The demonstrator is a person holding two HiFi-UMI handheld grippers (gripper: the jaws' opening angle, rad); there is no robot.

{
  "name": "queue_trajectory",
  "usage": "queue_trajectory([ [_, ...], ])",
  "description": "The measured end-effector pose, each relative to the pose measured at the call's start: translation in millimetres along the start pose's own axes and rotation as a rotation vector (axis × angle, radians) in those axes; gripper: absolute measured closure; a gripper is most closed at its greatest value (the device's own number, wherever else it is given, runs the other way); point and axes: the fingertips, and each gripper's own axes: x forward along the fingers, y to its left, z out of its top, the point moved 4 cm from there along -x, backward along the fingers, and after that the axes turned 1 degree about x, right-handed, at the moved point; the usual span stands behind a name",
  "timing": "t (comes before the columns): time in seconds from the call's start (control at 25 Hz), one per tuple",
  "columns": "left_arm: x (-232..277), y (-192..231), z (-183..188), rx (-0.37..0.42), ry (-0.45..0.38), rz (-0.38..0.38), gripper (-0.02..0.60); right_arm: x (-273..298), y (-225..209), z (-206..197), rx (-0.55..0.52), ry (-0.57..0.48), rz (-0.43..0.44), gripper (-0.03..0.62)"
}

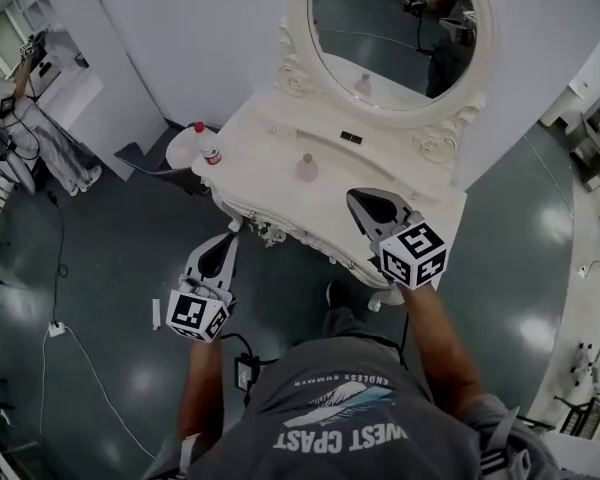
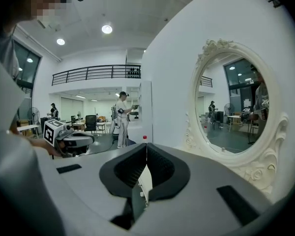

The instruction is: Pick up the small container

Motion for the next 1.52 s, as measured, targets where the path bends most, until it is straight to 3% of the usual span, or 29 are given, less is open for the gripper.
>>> queue_trajectory([
  [0.24,19.3,24.9,-7.9,-0.005,0.02,0.081,0.565,38.9,-34.4,0.0,0.0,0.024,0.072,0.568],
  [0.44,50.2,38.6,-22.6,-0.011,0.038,0.091,0.565,55.3,-66.7,-5.0,0.009,0.044,0.076,0.568],
  [1.52,268.4,46.6,-159.9,-0.095,0.164,-0.101,0.56,34.1,-196.6,-93.0,0.178,0.171,-0.117,0.568],
])
